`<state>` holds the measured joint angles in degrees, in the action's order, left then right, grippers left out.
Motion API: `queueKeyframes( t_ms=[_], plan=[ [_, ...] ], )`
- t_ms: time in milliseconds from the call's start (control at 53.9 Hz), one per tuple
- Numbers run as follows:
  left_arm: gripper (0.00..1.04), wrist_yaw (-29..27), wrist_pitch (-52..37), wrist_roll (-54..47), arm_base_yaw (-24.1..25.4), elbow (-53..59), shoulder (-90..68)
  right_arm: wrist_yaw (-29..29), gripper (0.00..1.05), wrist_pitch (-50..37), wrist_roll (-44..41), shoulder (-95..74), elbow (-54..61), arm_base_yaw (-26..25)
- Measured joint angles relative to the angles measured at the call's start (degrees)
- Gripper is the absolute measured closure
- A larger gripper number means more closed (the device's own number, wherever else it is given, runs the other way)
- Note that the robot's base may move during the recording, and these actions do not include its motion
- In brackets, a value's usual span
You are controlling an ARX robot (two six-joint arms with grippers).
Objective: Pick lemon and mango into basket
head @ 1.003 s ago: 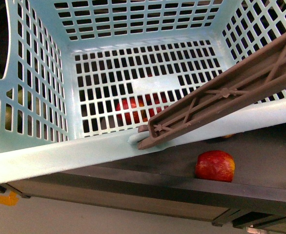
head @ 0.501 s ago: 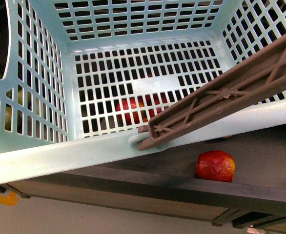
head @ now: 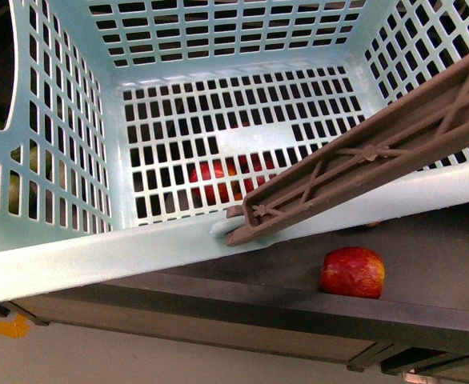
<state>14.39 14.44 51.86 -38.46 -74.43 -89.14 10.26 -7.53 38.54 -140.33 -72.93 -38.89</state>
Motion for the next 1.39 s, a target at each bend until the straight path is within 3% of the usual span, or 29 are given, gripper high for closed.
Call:
queueKeyframes(
  t_ms=[353,1300,1393],
  plan=[
    [1.00,0.0,0.0,0.0,0.0,0.0,0.0,-3.5,0.09,0.6,0.0,-3.6,-0.7,1.3],
    [1.00,0.0,0.0,0.0,0.0,0.0,0.0,-3.4,0.09,1.5,0.5,-3.7,-1.7,1.9],
    [1.00,0.0,0.0,0.0,0.0,0.0,0.0,-4.0,0.23,1.4,0.7,-3.7,-1.7,2.0]
  ],
)
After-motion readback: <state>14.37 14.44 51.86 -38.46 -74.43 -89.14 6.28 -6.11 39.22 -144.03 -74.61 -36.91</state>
